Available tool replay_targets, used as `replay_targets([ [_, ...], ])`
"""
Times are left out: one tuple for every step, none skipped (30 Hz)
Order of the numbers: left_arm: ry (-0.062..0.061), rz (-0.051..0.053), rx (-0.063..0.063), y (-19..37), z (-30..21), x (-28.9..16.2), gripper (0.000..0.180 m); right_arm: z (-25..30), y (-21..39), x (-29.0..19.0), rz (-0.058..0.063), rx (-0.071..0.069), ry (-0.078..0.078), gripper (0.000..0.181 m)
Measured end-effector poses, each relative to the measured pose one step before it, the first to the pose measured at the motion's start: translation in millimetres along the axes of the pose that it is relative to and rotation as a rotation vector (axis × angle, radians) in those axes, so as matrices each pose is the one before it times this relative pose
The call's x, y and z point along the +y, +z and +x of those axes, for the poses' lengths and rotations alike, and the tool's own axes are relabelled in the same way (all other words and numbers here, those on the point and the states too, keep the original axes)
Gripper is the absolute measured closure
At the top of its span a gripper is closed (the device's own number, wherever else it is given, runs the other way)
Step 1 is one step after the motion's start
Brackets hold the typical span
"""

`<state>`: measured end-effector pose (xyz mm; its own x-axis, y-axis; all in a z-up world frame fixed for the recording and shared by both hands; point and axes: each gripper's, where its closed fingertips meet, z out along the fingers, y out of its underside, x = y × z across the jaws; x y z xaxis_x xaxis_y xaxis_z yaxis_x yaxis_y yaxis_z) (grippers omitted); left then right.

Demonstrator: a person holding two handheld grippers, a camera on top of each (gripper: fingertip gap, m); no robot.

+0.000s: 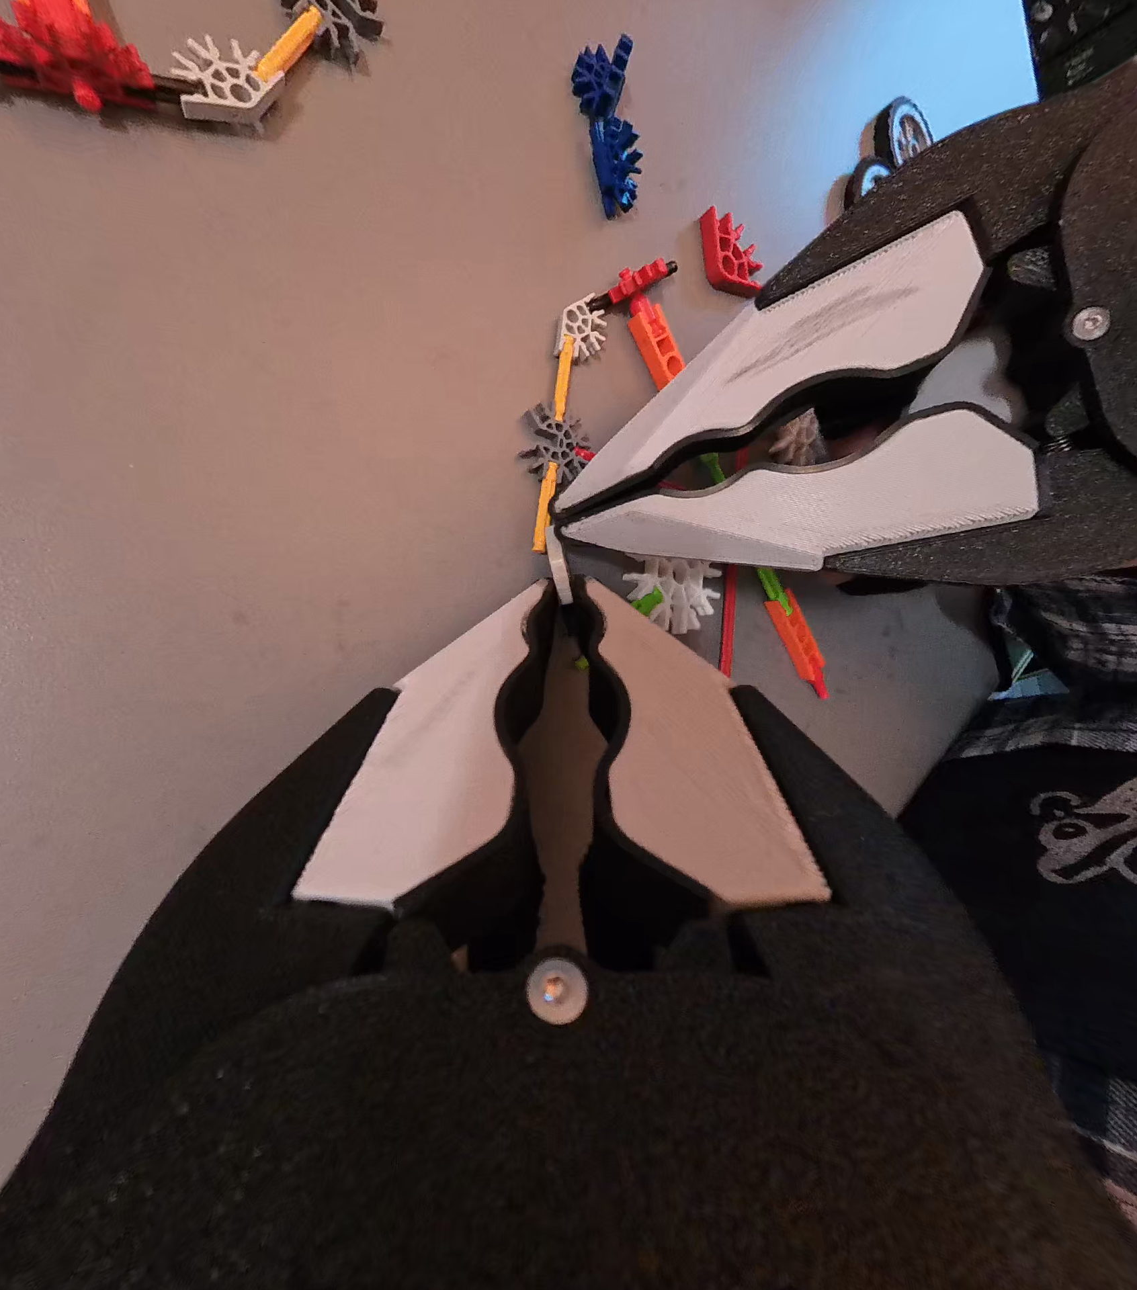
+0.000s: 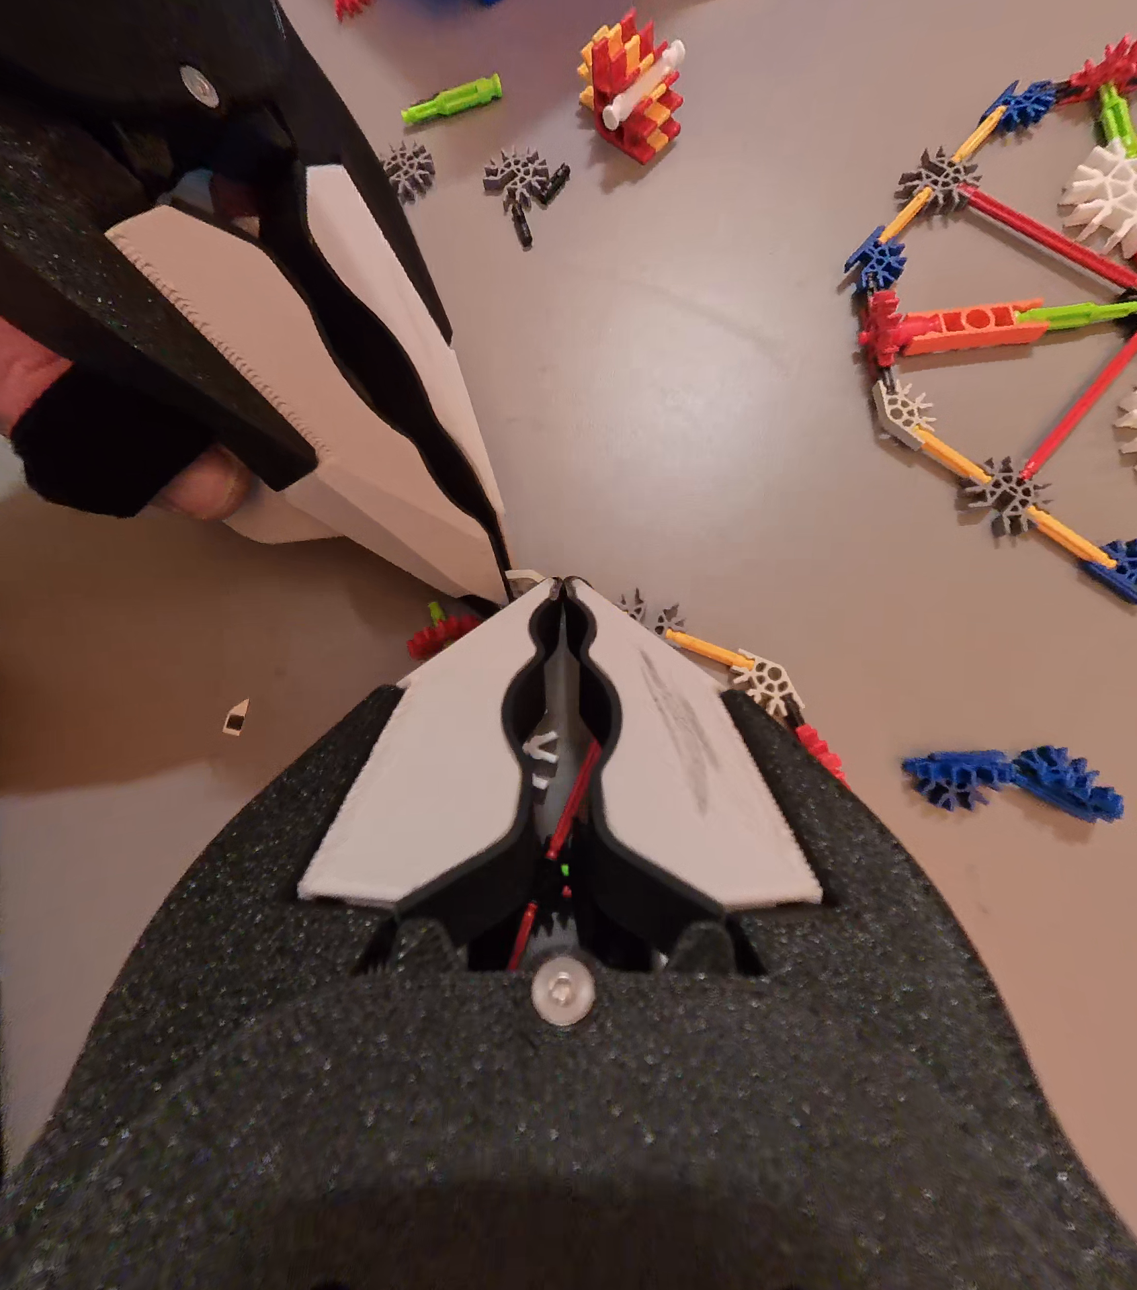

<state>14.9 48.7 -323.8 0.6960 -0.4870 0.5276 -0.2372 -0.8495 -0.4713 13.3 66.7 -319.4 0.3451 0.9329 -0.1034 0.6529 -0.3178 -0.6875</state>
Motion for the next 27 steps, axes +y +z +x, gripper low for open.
replay_targets([
  [-0.0078, 0.0039, 0.0045, -0.06, 0.0, -0.31, 0.176, 0.26, 0.51, -0.01, -0.0026, -0.0029, -0.0008, 0.181],
  [-0.0081, 0.0041, 0.0042, -0.03, -0.1, -0.05, 0.176, 0.26, 0.29, 0.07, -0.0008, -0.0024, 0.0026, 0.181],
  [-0.0093, 0.004, 0.0048, -0.08, 0.08, -0.2, 0.176, 0.36, 0.26, 0.13, 0.001, -0.0008, 0.0033, 0.181],
  [-0.0124, 0.0037, 0.0072, -0.05, 0.11, -0.23, 0.176, 0.35, 0.38, 0.24, 0.0021, 0.0, 0.0033, 0.181],
  [-0.0102, 0.0035, 0.0061, -0.05, -0.03, -0.06, 0.176, 0.52, 0.23, 0.32, 0.0001, -0.0002, 0.0057, 0.181],
  [-0.0065, 0.0037, 0.001, -0.28, -0.38, -0.26, 0.176, 0.5, 0.33, 0.33, -0.0008, 0.0005, 0.0032, 0.181],
  [-0.0025, 0.005, -0.0061, -0.55, -0.99, -0.41, 0.176, 0.03, 0.38, -0.06, 0.0007, -0.0015, 0.0005, 0.181],
  [0.0004, 0.0024, -0.0049, -0.33, -0.7, -0.01, 0.176, -0.03, 0.32, -0.02, -0.0015, -0.0021, 0.0017, 0.181],
  [-0.0027, 0.0034, -0.0041, -0.34, -0.65, -0.38, 0.176, 0.02, 0.62, 0.02, -0.0014, -0.0002, -0.0004, 0.181],
  [-0.0044, 0.0043, -0.0015, -0.23, -0.18, -0.37, 0.175, -0.08, 0.93, 0.11, -0.0006, 0.0002, -0.0007, 0.181],
  [-0.0046, 0.0006, 0.0018, -0.12, 0.61, -0.03, 0.174, -0.3, 1.05, 0.16, 0.0003, 0.0007, -0.0035, 0.181],
  [-0.0027, -0.0006, -0.0026, -0.11, 0.02, -0.02, 0.174, -0.14, 0.26, -0.09, 0.0007, 0.0013, -0.002, 0.181],
  [0.0032, 0.002, -0.0072, -0.25, -0.66, -0.09, 0.174, 0.19, 0.19, -0.09, 0.0025, 0.0012, 0.0011, 0.181],
  [-0.0013, 0.0047, -0.0083, -0.25, -0.88, -0.44, 0.174, -0.02, 0.16, -0.03, 0.0047, -0.0025, 0.0066, 0.181],
  [-0.0098, 0.0042, -0.003, -0.42, -0.4, -0.34, 0.174, -0.03, -0.05, 0.01, 0.0022, -0.0046, 0.0057, 0.181],
  [-0.006, 0.006, -0.002, -0.8, -0.29, -0.41, 0.173, -0.01, 0.13, -0.06, -0.0003, -0.0027, 0.0016, 0.181],
  [0.0025, 0.0029, -0.0093, -0.92, -1.02, 0.08, 0.172, 0.1, 0.27, -0.12, -0.0005, -0.0002, -0.0004, 0.181],
  [0.0035, 0.0038, -0.0112, -1.13, -0.99, -0.07, 0.171, 0.02, 0.24, -0.18, -0.0001, 0.0013, -0.0023, 0.181],
  [0.0008, 0.0054, -0.0063, -1.29, -0.41, -0.25, 0.169, -0.07, 0.27, -0.11, 0.0002, 0.0002, -0.0012, 0.181],
  [0.0016, 0.003, -0.0052, -1.09, -0.38, 0.11, 0.168, 0.06, 0.12, -0.17, 0.0, -0.001, 0.0007, 0.181],
  [0.0044, 0.0003, -0.0073, -0.81, -0.74, 0.56, 0.167, -0.03, 0.09, -0.1, 0.0, -0.0008, -0.0004, 0.181],
  [0.0069, 0.0041, -0.0114, -0.89, -1.33, 0.07, 0.167, -0.04, 0.08, 0.05, 0.0001, -0.0007, -0.0006, 0.181],
  [0.0105, 0.003, -0.0081, -0.85, -0.67, -0.31, 0.167, 0.01, 0.07, -0.06, 0.0, 0.0002, -0.0002, 0.181],
  [0.0119, 0.0028, -0.0095, -1.04, -0.66, -0.76, 0.166, -0.01, 0.06, -0.03, 0.0003, 0.0011, -0.0008, 0.181],
  [0.0205, 0.0073, -0.0137, -1.31, -0.48, -2.08, 0.166, 0.06, 0.07, -0.07, 0.0003, 0.001, -0.0008, 0.181],
  [0.0283, 0.005, -0.0069, -1.21, 1.37, -2.4, 0.166, -0.04, -0.03, 0.06, 0.0001, 0.0007, -0.0007, 0.181],
  [0.0309, -0.0006, 0.0, -0.59, 2.94, -1.81, 0.166, 0.0, 0.07, -0.07, 0.0002, 0.0006, -0.0005, 0.181],
])
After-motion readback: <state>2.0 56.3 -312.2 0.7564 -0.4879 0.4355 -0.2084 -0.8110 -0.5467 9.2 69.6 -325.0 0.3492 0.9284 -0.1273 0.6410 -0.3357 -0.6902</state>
